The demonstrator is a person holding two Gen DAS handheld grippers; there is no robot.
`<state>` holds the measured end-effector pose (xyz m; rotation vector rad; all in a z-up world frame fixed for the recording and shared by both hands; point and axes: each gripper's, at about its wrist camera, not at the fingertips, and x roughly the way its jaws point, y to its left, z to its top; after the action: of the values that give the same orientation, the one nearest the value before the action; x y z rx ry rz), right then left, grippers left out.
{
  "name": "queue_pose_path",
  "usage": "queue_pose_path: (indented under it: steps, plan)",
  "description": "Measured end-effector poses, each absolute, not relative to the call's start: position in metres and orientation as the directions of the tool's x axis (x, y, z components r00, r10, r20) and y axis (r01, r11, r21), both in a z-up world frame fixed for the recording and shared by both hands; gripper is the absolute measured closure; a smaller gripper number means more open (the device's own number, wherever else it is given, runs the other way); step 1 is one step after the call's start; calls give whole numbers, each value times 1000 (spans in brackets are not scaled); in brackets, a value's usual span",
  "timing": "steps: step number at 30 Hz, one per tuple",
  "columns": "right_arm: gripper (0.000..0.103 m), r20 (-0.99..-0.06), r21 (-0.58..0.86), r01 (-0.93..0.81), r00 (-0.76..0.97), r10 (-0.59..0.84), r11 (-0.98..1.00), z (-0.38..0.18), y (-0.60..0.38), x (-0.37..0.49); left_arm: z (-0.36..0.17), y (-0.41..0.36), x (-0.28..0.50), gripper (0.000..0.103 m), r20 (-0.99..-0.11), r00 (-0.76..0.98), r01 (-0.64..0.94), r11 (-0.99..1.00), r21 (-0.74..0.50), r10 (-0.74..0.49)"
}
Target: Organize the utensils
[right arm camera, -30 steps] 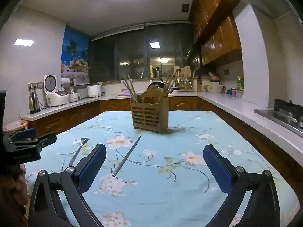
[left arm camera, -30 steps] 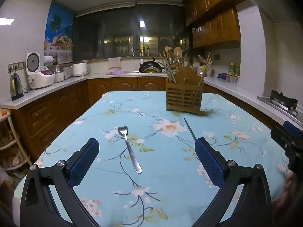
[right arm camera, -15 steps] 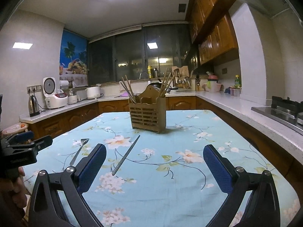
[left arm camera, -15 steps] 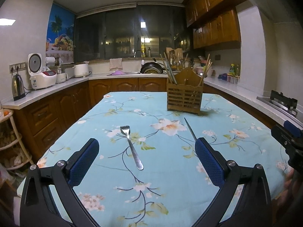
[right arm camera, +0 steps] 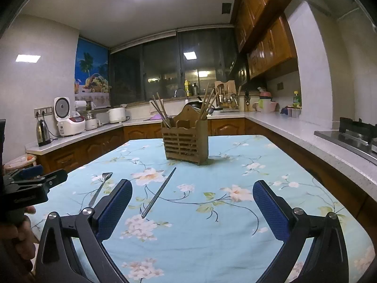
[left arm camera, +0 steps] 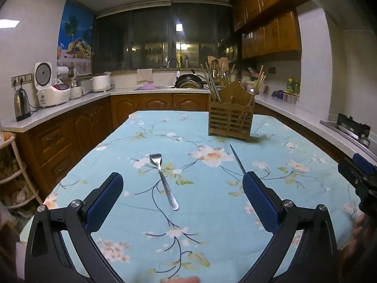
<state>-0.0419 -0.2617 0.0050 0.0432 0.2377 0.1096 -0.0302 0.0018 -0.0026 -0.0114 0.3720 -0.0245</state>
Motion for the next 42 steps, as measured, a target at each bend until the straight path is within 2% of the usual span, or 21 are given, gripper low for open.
queue_pose_path:
  steps: [42]
  plan:
    - [0,-228,68,-120,965,132,990,5,-259,-46,0,2,-32,0,-352,936,13,1000,27,-2]
